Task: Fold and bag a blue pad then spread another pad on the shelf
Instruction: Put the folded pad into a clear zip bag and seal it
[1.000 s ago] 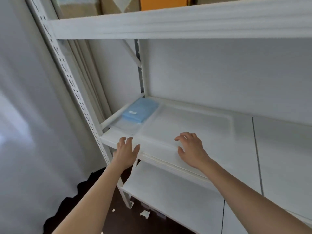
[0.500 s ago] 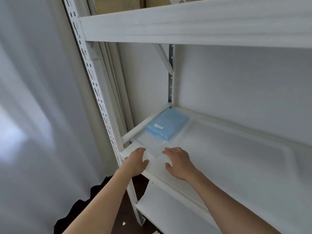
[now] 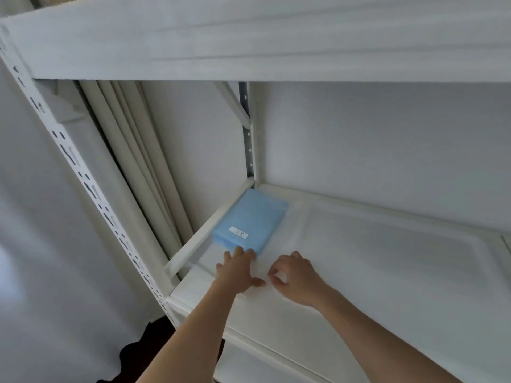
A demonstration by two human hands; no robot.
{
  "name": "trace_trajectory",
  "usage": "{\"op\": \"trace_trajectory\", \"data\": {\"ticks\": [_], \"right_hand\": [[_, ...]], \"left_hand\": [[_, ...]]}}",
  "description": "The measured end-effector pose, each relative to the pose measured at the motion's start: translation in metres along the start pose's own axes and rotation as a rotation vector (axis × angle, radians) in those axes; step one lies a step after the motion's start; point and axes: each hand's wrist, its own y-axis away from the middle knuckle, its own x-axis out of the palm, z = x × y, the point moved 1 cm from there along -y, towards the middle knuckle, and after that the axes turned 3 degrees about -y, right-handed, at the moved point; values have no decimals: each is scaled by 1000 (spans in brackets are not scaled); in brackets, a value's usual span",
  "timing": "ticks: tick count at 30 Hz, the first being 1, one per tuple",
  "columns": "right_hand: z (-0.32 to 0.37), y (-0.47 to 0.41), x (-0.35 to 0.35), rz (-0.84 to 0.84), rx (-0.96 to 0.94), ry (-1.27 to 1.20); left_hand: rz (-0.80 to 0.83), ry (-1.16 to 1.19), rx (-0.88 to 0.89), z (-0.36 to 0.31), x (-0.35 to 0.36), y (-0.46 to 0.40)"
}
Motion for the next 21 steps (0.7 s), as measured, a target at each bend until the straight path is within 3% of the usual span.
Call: {"op": "trace_trajectory", "data": {"ticks": [6,9,12,15,16,18,20,21], "right_hand": [[1,-7,2,-94,216,-229],[11,-15,6,-123,382,-219],[26,-24,8,-125,510,-244],[39,-35,12,-119,570,-365],[44,-39,12,-124,580,-490],[59,-47,8,-139,675,-1006],[68,-53,0,-145,719,-1616],[68,-56,-4,-151,698,-1783]], "left_hand": [[-94,32,64,5,-5,-13],[-185,402,76,11,-16,-20],[-259,794,-26,15,-43,-21],[-258,1008,-50,15,-69,-20],[-249,1047,-50,17,-77,-19],[-170,1127,-32,21,-90,-19],[25,1174,-7,24,-95,-19],[146,1163,2,23,-96,-16]]}}
